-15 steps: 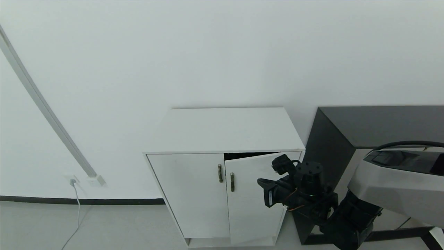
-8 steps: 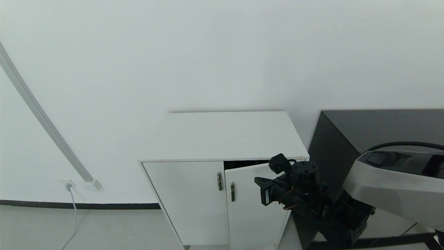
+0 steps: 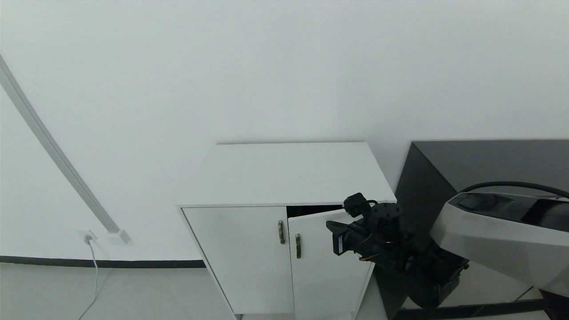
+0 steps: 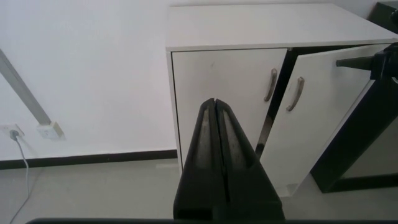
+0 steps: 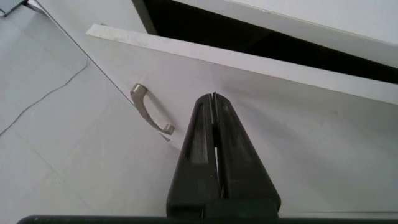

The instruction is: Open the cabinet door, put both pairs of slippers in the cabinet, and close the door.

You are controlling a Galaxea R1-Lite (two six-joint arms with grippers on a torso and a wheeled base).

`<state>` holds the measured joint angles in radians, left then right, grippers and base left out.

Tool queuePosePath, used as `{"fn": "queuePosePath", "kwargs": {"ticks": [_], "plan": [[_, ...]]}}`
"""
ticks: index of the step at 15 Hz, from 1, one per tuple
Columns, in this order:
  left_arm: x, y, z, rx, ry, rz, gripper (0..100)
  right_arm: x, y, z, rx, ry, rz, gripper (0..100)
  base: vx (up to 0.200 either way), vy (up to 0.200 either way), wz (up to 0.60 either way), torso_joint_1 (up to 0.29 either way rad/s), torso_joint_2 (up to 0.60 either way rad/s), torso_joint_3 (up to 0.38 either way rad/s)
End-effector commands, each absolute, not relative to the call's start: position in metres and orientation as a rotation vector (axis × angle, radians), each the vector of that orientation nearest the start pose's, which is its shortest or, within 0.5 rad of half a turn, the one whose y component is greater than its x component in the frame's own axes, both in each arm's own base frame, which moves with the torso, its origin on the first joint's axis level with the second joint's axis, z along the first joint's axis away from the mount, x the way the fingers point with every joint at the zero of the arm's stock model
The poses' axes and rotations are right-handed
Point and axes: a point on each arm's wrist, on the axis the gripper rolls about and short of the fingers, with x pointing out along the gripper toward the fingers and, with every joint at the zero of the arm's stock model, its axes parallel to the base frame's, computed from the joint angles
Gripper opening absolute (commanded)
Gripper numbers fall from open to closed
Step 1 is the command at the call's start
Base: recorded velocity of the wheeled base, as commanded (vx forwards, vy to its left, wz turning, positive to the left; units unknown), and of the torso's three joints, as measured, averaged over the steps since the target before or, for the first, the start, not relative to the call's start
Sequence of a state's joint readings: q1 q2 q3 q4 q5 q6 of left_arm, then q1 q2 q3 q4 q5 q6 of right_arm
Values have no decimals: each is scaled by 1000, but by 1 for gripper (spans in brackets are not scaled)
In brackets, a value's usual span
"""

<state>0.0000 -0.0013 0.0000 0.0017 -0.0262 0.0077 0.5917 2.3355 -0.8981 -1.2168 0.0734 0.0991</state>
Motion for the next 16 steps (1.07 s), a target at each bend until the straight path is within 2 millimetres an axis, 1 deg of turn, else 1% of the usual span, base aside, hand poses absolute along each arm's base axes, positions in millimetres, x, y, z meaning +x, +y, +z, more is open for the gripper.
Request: {"fn": "queuePosePath", "kwargs": {"ticks": [1, 7, 11, 16], "plan": [[-23, -1, 75, 8, 1, -28, 0, 341, 227, 25, 39, 256, 641, 0, 0, 0, 0, 0, 0, 0], [-23, -1, 75, 8, 1, -28, 0, 362, 223, 17, 46, 243, 609, 0, 0, 0, 0, 0, 0, 0], [-23, -1, 75, 9, 1, -26, 0, 368, 220, 19, 50, 235, 596, 0, 0, 0, 0, 0, 0, 0], [-23, -1, 75, 9, 1, -26, 0, 370, 220, 15, 49, 240, 592, 0, 0, 0, 0, 0, 0, 0]]}}
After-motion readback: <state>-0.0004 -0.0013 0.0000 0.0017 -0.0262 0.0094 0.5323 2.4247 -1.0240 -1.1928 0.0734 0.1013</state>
